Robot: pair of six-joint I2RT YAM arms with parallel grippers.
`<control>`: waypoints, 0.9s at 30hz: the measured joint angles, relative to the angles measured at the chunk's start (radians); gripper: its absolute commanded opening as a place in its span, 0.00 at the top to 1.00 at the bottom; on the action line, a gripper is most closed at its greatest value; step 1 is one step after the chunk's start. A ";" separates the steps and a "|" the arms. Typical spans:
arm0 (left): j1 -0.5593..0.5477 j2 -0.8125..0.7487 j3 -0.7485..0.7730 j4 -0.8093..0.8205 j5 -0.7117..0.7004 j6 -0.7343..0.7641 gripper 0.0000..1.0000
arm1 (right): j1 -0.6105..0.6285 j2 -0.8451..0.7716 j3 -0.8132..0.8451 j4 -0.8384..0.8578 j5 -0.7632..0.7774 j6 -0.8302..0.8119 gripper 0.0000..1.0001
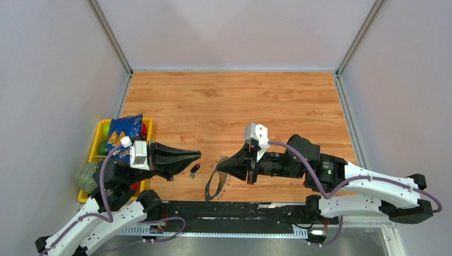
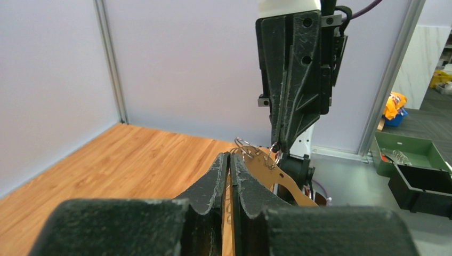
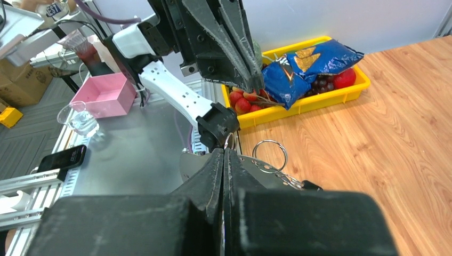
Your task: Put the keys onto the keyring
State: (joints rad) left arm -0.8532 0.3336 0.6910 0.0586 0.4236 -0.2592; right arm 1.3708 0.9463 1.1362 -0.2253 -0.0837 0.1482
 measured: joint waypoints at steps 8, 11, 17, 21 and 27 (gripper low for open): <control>0.000 0.040 -0.034 0.028 0.058 -0.052 0.49 | 0.000 -0.039 -0.024 -0.018 -0.008 -0.006 1.00; 0.000 0.058 -0.034 0.064 0.097 -0.081 0.45 | 0.000 -0.046 -0.024 -0.018 -0.022 -0.012 1.00; 0.000 0.096 -0.034 0.145 0.179 -0.144 0.41 | 0.000 -0.045 -0.023 -0.018 -0.042 -0.023 1.00; 0.000 0.118 -0.034 0.175 0.224 -0.172 0.41 | 0.000 -0.038 -0.022 -0.017 -0.055 -0.031 1.00; 0.000 0.144 -0.034 0.200 0.274 -0.201 0.49 | 0.000 -0.014 -0.008 -0.017 -0.071 -0.045 1.00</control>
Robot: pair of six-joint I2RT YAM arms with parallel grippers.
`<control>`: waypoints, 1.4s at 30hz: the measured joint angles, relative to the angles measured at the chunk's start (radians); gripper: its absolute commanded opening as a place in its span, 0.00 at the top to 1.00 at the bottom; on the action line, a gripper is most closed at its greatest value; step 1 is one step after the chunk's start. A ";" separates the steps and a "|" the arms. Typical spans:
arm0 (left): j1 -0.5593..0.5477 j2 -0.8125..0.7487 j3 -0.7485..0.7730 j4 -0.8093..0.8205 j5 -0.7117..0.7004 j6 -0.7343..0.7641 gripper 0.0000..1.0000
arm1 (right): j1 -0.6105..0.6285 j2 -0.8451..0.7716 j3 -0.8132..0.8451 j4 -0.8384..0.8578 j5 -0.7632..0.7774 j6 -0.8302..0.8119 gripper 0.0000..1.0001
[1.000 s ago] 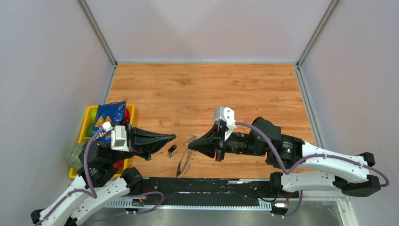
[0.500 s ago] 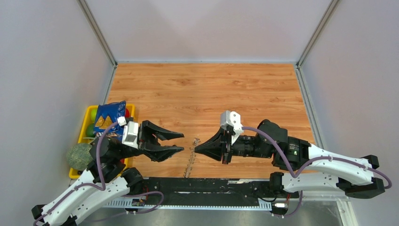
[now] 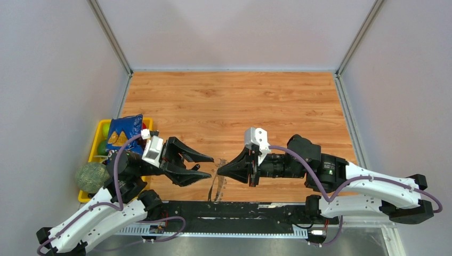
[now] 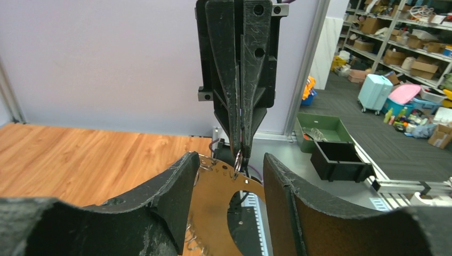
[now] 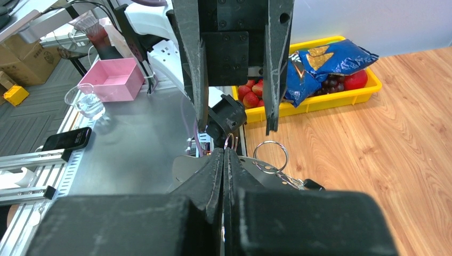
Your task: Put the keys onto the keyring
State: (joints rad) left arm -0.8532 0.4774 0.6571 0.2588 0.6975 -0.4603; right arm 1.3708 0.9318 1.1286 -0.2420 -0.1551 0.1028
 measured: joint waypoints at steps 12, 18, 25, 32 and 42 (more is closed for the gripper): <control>0.000 0.007 0.000 0.000 0.035 -0.006 0.67 | 0.000 0.001 0.011 0.016 -0.005 -0.018 1.00; 0.000 0.011 0.000 0.001 0.044 -0.007 0.73 | 0.000 0.001 0.012 0.015 -0.005 -0.019 1.00; 0.000 0.020 0.000 0.015 0.057 -0.009 0.84 | 0.000 0.004 0.019 0.020 -0.011 -0.020 1.00; 0.000 0.029 0.000 0.029 0.068 -0.013 1.00 | 0.000 0.004 0.021 0.023 -0.011 -0.025 1.00; 0.000 0.029 0.035 -0.068 0.064 0.037 1.00 | 0.000 0.005 0.034 -0.016 -0.006 -0.030 0.81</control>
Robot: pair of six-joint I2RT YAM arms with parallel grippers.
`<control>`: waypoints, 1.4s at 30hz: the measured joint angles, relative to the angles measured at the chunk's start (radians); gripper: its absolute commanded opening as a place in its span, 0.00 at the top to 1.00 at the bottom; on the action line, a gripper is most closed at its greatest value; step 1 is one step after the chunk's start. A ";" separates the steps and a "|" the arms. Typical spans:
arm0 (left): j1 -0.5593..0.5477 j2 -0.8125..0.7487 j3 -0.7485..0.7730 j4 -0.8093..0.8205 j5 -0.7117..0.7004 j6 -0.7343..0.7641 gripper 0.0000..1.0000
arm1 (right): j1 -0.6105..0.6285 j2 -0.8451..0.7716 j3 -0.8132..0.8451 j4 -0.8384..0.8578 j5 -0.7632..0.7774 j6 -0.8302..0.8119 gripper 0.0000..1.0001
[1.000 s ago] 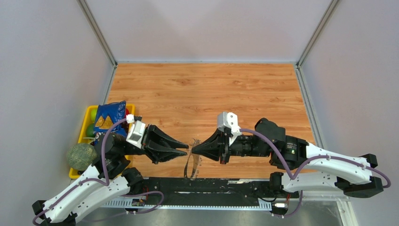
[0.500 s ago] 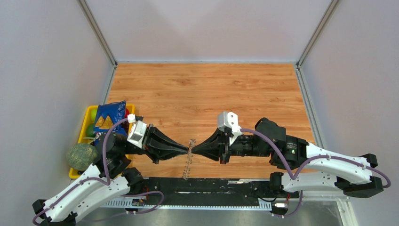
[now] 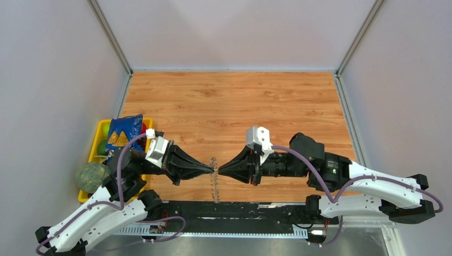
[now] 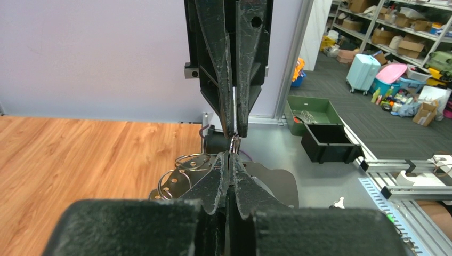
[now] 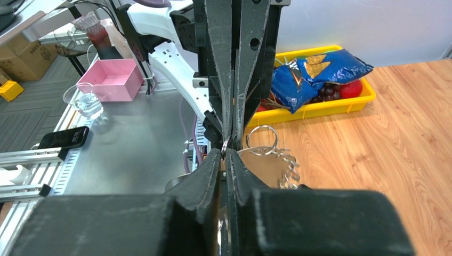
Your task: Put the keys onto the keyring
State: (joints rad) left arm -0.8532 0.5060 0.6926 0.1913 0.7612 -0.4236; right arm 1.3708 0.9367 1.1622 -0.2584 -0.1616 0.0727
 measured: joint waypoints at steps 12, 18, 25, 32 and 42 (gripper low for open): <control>0.000 0.013 0.143 -0.275 -0.018 0.131 1.00 | 0.000 0.058 0.159 -0.199 0.005 -0.058 0.64; 0.000 0.037 0.178 -0.367 -0.018 0.169 1.00 | 0.000 0.126 0.213 -0.263 -0.013 -0.082 0.63; 0.000 0.047 0.188 -0.421 -0.018 0.195 1.00 | 0.000 0.167 0.233 -0.303 -0.024 -0.090 0.67; 0.000 0.045 0.203 -0.444 -0.018 0.210 1.00 | 0.000 0.177 0.246 -0.314 -0.024 -0.093 0.74; 0.000 0.043 0.212 -0.460 -0.019 0.219 1.00 | 0.000 0.191 0.251 -0.329 -0.023 -0.093 0.82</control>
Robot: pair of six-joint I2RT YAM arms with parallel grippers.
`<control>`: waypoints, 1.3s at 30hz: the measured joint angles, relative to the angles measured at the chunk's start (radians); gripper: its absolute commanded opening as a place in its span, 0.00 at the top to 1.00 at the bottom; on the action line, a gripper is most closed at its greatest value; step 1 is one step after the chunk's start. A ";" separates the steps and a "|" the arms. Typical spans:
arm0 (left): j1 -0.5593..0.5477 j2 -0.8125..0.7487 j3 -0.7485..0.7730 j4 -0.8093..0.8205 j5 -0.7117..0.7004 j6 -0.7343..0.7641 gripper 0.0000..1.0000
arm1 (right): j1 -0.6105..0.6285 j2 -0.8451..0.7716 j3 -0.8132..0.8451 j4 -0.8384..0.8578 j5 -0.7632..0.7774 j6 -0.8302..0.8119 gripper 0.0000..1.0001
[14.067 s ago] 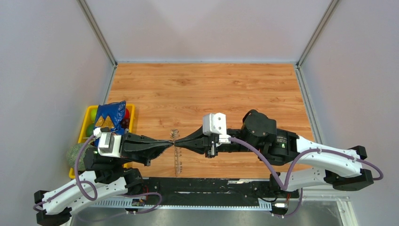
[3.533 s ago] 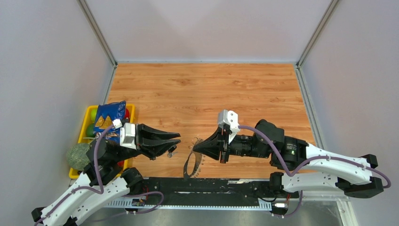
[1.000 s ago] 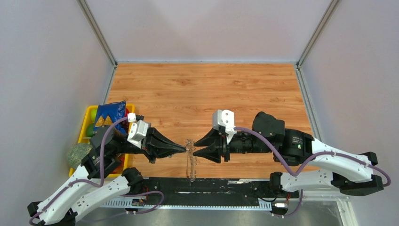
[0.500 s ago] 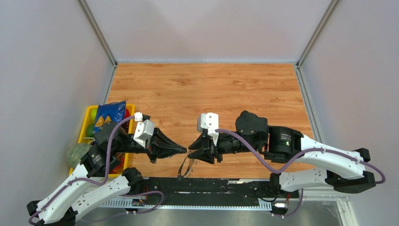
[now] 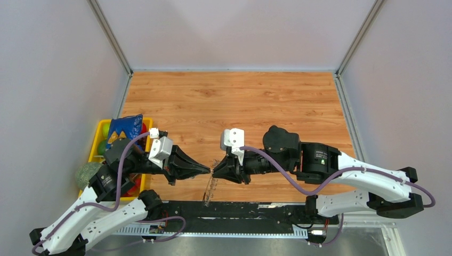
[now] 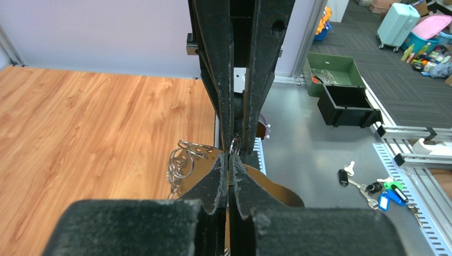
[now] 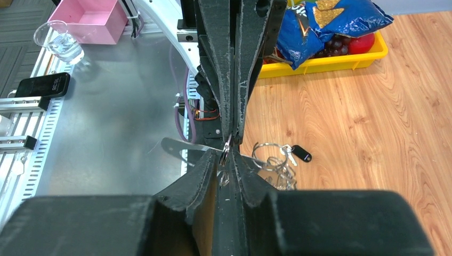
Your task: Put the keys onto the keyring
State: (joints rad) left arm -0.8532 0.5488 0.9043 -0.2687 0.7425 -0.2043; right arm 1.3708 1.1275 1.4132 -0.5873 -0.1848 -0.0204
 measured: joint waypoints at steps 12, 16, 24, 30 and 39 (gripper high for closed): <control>0.000 -0.009 0.002 0.001 -0.002 0.002 1.00 | 0.000 0.008 0.000 0.000 0.004 0.003 1.00; 0.000 -0.009 0.002 0.018 0.001 0.002 0.96 | 0.000 -0.002 -0.007 0.014 0.004 0.003 1.00; 0.000 -0.022 0.002 0.036 0.002 0.009 0.53 | 0.000 -0.036 -0.049 0.053 0.023 0.003 1.00; 0.000 -0.086 -0.009 0.072 -0.037 0.005 0.46 | 0.000 -0.098 -0.096 0.077 0.052 0.003 1.00; 0.000 -0.074 -0.095 0.129 -0.175 -0.046 0.47 | 0.000 -0.203 -0.171 0.125 0.089 0.004 1.00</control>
State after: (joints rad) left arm -0.8532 0.4747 0.8093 -0.1394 0.5678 -0.2501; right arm 1.3708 0.9249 1.2423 -0.4625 -0.0963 -0.0166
